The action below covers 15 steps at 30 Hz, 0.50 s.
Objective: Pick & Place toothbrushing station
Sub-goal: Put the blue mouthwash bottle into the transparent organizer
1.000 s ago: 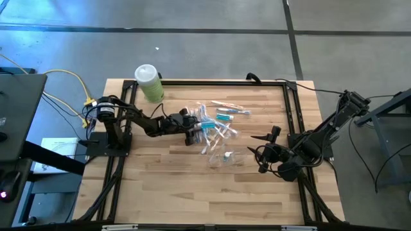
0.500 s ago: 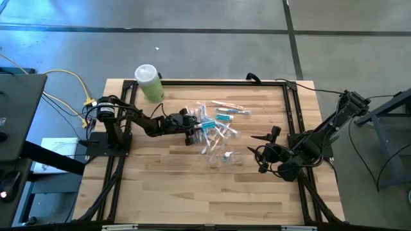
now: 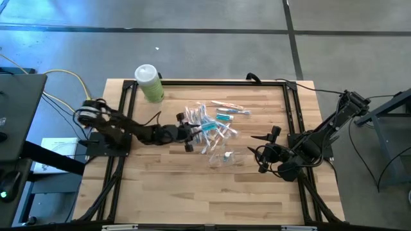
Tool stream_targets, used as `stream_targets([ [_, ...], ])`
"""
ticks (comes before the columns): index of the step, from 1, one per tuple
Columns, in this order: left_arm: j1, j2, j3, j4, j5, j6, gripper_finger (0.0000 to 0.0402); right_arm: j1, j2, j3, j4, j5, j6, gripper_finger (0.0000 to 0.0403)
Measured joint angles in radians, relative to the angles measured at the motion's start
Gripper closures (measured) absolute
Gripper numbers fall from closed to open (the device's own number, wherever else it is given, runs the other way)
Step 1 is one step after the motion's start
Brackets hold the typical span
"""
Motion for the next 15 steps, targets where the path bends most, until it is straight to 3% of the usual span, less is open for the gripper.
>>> stream_targets([
  [6,-0.175,-0.197,0.003,-0.108,-0.194,0.051,0.0314,0.0,0.0,0.0,0.0,0.0,0.0,0.0201],
  [12,-0.319,-0.319,0.011,-0.117,-0.167,0.007,0.0314,0.0,0.0,0.0,0.0,0.0,0.0,0.0201],
  [15,-0.369,-0.33,0.063,-0.22,-0.104,-0.043,0.0313,0.0,0.0,0.0,0.0,0.0,0.0,0.0201],
])
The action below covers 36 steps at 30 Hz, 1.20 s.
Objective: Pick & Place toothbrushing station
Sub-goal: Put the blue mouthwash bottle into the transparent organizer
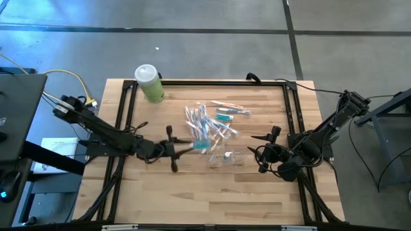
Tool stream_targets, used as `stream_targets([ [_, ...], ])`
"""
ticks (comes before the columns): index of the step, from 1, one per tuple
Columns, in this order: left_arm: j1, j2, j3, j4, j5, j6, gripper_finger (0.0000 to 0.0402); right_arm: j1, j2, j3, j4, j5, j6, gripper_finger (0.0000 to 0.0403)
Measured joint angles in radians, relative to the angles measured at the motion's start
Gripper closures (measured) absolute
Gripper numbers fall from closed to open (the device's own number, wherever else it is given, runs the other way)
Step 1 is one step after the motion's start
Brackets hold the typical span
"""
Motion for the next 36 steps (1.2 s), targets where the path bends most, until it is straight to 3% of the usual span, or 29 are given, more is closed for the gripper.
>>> stream_targets([
  [6,-0.066,0.065,0.244,-0.351,0.029,-0.083,0.0313,0.0,0.0,0.0,0.0,0.0,0.0,0.0201],
  [10,-0.064,0.135,0.463,-0.699,0.032,-0.121,0.0313,0.0,0.0,0.0,0.0,0.0,0.0,0.0201],
  [14,-0.015,0.226,0.666,-0.995,0.144,-0.19,0.0313,0.0,0.0,0.0,-0.002,0.0,0.008,0.0201],
  [23,0.091,0.459,0.985,-1.257,0.322,-0.099,0.0313,0.0,0.0,0.0,-0.024,-0.004,0.026,0.0201],
  [29,0.136,0.579,1.127,-1.38,0.325,-0.047,0.0313,0.0,0.0,0.0,-0.029,-0.004,0.027,0.0201],
  [36,0.137,0.647,1.199,-1.375,0.324,0.063,0.0313,0.0,0.0,0.0,-0.051,-0.002,0.053,0.0201],
])
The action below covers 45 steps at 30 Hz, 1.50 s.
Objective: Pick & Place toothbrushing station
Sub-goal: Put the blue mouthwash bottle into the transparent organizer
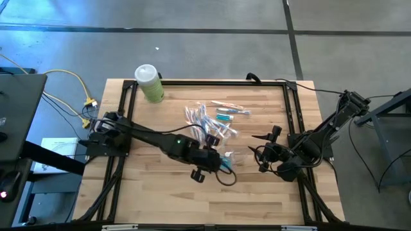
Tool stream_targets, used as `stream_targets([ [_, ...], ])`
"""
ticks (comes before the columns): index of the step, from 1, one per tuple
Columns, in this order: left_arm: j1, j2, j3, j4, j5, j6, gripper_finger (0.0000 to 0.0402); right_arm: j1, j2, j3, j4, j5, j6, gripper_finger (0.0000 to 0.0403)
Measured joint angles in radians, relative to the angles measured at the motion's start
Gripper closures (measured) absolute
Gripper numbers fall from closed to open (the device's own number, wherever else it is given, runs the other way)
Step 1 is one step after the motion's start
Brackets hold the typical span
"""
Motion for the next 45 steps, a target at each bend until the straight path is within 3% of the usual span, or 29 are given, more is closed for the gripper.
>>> stream_targets([
  [22,0.042,0.094,0.004,-0.032,-0.05,0.015,0.0312,0.0,0.0,0.0,-0.024,-0.004,0.029,0.0201],
  [36,0.036,0.094,0.003,-0.033,-0.124,0.034,0.0312,0.0,0.0,0.0,-0.046,0.002,0.053,0.0201],
  [45,0.038,0.093,0.003,-0.034,-0.119,0.036,0.0312,0.0,0.0,0.0,-0.047,0.002,0.053,0.0201],
])
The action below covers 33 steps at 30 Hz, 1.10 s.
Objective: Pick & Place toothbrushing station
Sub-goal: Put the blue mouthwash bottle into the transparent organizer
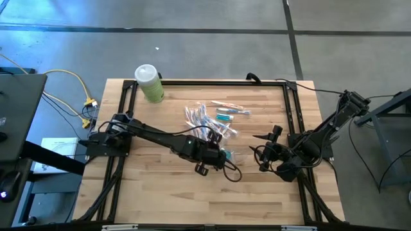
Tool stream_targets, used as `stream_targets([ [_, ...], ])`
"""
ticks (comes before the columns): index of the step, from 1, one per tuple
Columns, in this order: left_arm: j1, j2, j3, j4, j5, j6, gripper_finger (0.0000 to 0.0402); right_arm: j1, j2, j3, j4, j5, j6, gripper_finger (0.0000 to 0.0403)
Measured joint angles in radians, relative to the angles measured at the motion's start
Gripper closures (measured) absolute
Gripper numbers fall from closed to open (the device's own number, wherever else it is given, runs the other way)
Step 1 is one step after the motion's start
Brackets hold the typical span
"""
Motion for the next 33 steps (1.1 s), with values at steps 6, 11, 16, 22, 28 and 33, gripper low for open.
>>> stream_targets([
  [6,0.0,0.0,0.0,0.015,0.004,0.002,0.0311,0.0,0.0,0.0,0.0,0.0,0.0,0.0201],
  [11,0.0,0.0,0.0,0.039,0.019,0.001,0.0293,0.0,0.0,0.0,0.0,0.0,0.0,0.0201],
  [16,0.001,-0.001,0.0,0.039,0.059,-0.006,0.029,0.0,0.0,0.0,0.0,0.0,0.0,0.0201],
  [22,0.007,-0.001,0.0,0.055,0.055,-0.005,0.0289,0.0,0.0,0.0,0.0,0.0,-0.001,0.0201],
  [28,0.021,-0.001,0.0,0.06,0.053,-0.025,0.0288,0.0,0.0,0.0,0.0,-0.001,-0.001,0.0201],
  [33,0.021,0.004,0.002,0.06,0.052,-0.026,0.0288,0.0,0.0,0.0,-0.001,-0.005,-0.001,0.0201],
])
